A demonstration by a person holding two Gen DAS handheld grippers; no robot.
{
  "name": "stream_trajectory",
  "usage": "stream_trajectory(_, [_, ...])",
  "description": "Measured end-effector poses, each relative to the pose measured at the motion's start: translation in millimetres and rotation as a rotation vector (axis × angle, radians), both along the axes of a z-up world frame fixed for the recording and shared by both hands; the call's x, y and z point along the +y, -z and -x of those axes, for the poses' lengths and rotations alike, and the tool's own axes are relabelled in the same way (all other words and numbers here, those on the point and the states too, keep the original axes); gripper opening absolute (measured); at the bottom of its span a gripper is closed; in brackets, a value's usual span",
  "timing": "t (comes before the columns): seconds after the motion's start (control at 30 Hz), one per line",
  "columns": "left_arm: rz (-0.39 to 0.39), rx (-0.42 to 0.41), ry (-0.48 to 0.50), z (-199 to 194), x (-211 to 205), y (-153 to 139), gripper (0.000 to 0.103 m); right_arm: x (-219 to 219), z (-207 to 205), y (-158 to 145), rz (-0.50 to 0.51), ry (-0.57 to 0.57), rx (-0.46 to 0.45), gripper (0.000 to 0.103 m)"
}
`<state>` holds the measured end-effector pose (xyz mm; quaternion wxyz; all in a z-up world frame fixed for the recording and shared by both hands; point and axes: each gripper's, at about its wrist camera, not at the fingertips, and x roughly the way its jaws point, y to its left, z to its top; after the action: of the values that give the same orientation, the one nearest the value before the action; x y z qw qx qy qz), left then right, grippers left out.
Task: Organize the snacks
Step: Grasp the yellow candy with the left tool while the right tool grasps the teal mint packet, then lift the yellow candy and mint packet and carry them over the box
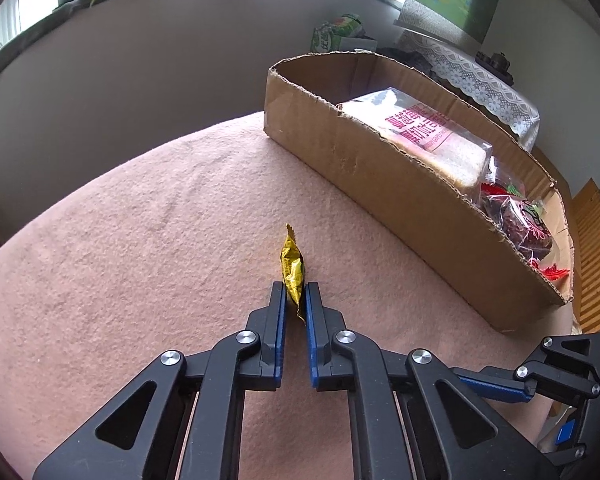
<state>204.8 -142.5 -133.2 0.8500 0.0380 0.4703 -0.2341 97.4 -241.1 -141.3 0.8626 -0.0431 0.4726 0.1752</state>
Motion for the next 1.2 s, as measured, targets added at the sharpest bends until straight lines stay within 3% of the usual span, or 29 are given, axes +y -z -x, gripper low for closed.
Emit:
stream_trajectory(0.6, [0.014, -0.027, -0.022, -6.3, -3.8, -2.3, 0.009, -5.9, -2.9, -1.7, -0.044, 0.003, 0.003, 0.023])
stream_trajectory(1.2, [0.068, -0.141, 0.002, 19.5, 2.4, -59.5, 0.009, -27.0, 10.5, -70.4, -0.135, 0.002, -0.116, 0.023])
